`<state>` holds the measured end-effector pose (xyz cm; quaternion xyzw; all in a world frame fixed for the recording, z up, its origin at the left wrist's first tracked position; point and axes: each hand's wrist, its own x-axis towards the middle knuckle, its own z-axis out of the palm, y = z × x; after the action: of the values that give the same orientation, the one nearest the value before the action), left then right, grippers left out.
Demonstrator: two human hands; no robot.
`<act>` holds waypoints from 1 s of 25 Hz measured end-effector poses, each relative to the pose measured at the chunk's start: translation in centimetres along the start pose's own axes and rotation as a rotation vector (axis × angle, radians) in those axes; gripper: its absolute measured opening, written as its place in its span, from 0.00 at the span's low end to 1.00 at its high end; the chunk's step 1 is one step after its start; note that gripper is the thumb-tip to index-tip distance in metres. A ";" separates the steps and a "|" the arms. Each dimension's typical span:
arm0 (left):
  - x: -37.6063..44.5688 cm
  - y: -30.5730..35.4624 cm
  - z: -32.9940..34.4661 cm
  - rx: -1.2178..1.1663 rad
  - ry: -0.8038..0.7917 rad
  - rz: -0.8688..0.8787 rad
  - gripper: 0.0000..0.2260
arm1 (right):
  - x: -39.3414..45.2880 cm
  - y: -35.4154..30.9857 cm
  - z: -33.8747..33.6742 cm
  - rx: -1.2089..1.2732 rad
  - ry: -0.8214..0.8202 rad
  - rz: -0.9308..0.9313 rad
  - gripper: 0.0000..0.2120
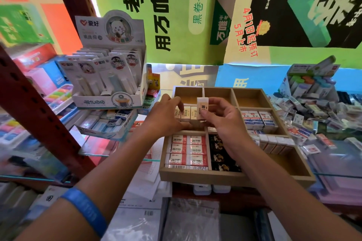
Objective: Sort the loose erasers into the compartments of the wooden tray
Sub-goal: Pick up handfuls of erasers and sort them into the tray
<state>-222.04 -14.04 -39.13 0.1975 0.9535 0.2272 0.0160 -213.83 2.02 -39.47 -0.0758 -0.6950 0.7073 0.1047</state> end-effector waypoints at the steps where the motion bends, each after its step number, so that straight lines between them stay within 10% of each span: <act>1: -0.1 -0.2 -0.2 -0.024 -0.009 0.012 0.20 | 0.1 -0.1 -0.2 -0.034 0.005 -0.009 0.12; 10: -0.1 -1.6 -1.3 -0.179 -0.099 0.065 0.19 | 0.7 -0.5 -0.9 -0.318 -0.163 -0.090 0.23; 25: -5.7 -4.0 2.1 -0.588 0.143 0.103 0.08 | 0.9 0.1 -0.9 -0.409 -0.118 -0.110 0.07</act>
<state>-218.03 -18.60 -43.14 0.2161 0.8343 0.5072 -0.0063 -214.45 3.14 -39.59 -0.0160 -0.8319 0.5481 0.0849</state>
